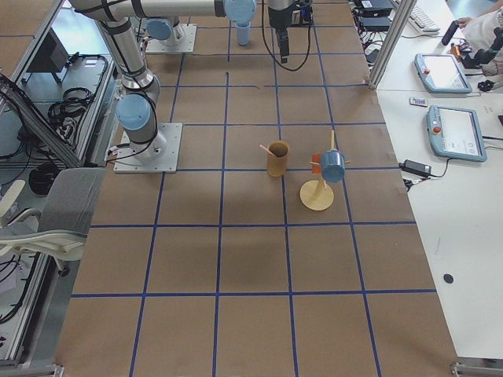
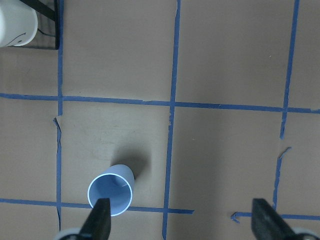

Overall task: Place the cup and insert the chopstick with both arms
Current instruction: 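Grasp the light blue cup with the left gripper while the right reaches the chopstick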

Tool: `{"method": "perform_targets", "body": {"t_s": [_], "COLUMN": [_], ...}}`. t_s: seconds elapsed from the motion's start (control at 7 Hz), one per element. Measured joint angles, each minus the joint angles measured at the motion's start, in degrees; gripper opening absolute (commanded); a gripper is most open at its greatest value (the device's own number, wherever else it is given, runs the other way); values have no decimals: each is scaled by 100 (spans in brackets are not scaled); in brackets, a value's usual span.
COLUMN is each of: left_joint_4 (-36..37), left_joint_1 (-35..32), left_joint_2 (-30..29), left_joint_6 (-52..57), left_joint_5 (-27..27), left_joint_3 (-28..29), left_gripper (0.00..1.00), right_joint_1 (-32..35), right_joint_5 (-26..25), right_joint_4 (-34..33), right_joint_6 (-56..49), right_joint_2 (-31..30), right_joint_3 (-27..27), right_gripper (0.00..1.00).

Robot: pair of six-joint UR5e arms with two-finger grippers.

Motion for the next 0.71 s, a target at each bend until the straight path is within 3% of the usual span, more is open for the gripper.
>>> {"method": "perform_targets", "body": {"t_s": [0.43, 0.71], "left_joint_4": [51, 464], "left_joint_1": [130, 367], "left_joint_2": [-88, -246], "left_joint_6": [278, 712], "left_joint_5": [16, 23], "left_joint_3": [-211, -1022], "left_gripper": [100, 100], "right_joint_1": [-45, -362], "right_joint_5": [-63, -89], "right_joint_4": [29, 154], "right_joint_6": [-33, -162], "right_joint_2": [6, 7], "right_joint_3": [6, 20], "right_gripper": [100, 100]}}
